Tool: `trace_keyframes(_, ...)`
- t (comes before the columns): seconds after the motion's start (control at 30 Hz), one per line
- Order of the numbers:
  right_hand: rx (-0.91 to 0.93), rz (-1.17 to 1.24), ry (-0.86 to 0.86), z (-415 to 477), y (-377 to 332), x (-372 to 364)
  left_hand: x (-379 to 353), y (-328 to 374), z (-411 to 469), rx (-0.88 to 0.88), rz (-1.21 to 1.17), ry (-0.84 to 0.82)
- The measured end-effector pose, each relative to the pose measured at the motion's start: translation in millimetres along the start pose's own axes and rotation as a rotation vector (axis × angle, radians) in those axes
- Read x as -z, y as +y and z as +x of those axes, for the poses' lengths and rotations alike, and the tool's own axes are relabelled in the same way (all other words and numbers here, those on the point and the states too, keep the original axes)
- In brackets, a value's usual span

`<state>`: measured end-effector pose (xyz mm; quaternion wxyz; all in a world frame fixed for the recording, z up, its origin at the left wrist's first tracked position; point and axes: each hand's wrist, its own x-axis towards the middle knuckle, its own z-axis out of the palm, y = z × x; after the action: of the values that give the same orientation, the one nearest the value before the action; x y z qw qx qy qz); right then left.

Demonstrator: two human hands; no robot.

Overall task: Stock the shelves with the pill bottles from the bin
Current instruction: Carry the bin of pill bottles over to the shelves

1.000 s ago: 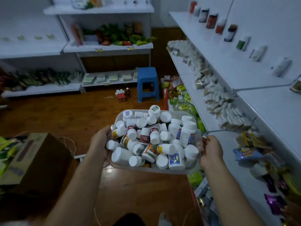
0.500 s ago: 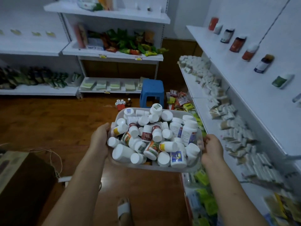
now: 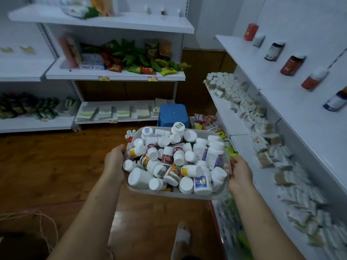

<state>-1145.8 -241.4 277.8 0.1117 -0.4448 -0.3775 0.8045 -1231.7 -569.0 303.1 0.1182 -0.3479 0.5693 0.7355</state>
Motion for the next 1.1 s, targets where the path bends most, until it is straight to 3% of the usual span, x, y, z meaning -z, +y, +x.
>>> trace_keyframes(0.3,-0.014,-0.074,0.024,155.4,-56.9,-96.2,-120.0,64.4,106.5,0.011,0.005,0.073)
trace_keyframes(0.63,-0.041,-0.047,-0.003,259.1,-117.6,-208.8,-216.6,134.1,211.2,0.018,-0.045,0.102)
trace_keyframes(1.1,-0.008,-0.113,0.104,396.5,-132.9,-356.3,-313.2,229.9,416.4,0.154,0.060,-0.057)
